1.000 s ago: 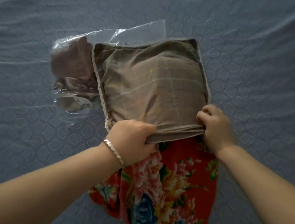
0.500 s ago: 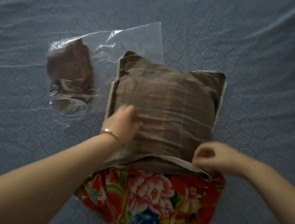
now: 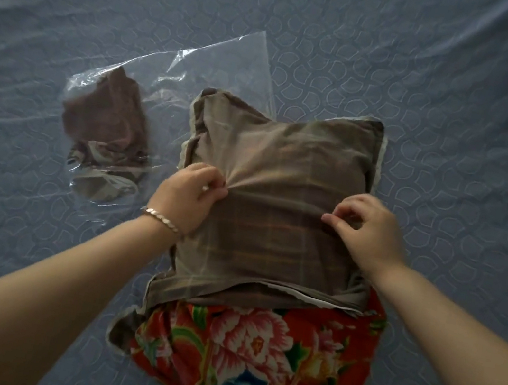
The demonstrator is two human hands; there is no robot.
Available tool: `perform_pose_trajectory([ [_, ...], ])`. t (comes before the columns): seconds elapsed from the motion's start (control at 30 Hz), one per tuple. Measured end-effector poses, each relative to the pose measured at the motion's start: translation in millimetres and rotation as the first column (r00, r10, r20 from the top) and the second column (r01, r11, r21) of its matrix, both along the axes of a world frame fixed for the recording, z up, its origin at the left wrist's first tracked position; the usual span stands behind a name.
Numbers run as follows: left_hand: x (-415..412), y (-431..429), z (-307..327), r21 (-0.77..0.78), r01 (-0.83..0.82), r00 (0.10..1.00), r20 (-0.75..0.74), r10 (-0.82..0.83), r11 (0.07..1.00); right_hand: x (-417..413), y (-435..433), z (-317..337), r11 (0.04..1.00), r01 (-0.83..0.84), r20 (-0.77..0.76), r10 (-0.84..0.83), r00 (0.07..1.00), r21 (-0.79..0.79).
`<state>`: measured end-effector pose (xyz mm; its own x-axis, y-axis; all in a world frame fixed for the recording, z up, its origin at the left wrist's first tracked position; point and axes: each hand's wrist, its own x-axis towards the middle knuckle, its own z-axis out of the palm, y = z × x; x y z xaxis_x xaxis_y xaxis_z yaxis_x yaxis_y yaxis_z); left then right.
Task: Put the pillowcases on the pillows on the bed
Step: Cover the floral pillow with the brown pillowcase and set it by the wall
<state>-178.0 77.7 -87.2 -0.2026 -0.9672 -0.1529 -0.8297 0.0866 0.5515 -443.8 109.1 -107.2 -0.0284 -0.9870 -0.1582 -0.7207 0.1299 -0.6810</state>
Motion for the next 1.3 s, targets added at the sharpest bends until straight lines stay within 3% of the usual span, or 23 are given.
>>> perform_pose_trajectory([
  [0.07,1,5,11,-0.038,0.084,0.996,0.047,-0.082,0.996,1,1,3,0.997,-0.063,-0.025,0.062,0.998,-0.032],
  [0.2,-20,13,30,-0.01,-0.037,0.998,-0.041,0.037,0.999,7,0,-2,0.989,-0.122,-0.103,0.129,0.986,0.08],
  [0.27,-30,18,31,0.051,0.028,0.998,-0.066,-0.024,0.998,9,-2,-7,0.978,-0.13,-0.162,0.156,0.974,0.161],
  [0.33,-29,21,30,0.058,0.114,0.993,-0.05,-0.111,0.992,8,-3,-8,0.985,-0.125,-0.141,0.142,0.98,0.122],
  [0.47,0,15,13,0.119,0.205,0.967,0.129,-0.22,0.971,-12,9,2,0.982,-0.186,-0.014,0.185,0.983,-0.035],
  [0.53,9,12,1,0.093,0.323,0.905,0.262,-0.336,0.942,-24,22,8,0.969,-0.231,-0.045,0.228,0.973,-0.089],
  [0.67,2,3,-14,0.016,0.314,0.888,0.348,-0.299,0.949,-31,38,5,0.966,-0.247,-0.152,0.233,0.96,-0.077],
  [0.8,31,23,-24,-0.093,0.23,0.926,0.326,-0.189,0.969,-12,26,4,0.96,-0.259,-0.132,0.245,0.96,-0.104],
  [0.87,45,34,-28,0.109,0.157,0.868,0.459,-0.19,0.982,8,19,5,0.931,-0.341,-0.148,0.323,0.935,-0.127],
  [0.93,42,31,-29,0.374,-0.125,0.805,0.58,-0.126,0.919,27,19,1,0.894,-0.426,-0.195,0.398,0.897,-0.137],
  [1.0,17,13,-17,0.378,-0.287,0.781,0.624,-0.012,0.88,33,22,-6,0.889,-0.446,-0.209,0.419,0.883,-0.104],
  [1.03,1,1,-10,0.274,-0.276,0.801,0.596,0.063,0.921,31,26,-9,0.895,-0.442,-0.195,0.423,0.885,-0.062],
  [1.1,-39,-26,-1,0.031,-0.145,0.884,0.453,0.116,0.989,20,34,-14,0.917,-0.399,-0.143,0.397,0.906,0.014],
  [1.13,-59,-40,1,0.015,-0.052,0.913,0.405,0.042,0.999,15,37,-15,0.931,-0.362,-0.092,0.364,0.927,0.041],
  [1.23,-106,-78,-13,0.242,0.123,0.828,0.51,-0.234,0.962,6,39,-17,0.981,-0.182,0.122,0.172,0.977,0.073],
  [1.3,-114,-87,-27,0.241,0.083,0.822,0.532,-0.203,0.967,-2,44,-28,0.982,0.097,0.211,-0.131,0.969,0.162],
])
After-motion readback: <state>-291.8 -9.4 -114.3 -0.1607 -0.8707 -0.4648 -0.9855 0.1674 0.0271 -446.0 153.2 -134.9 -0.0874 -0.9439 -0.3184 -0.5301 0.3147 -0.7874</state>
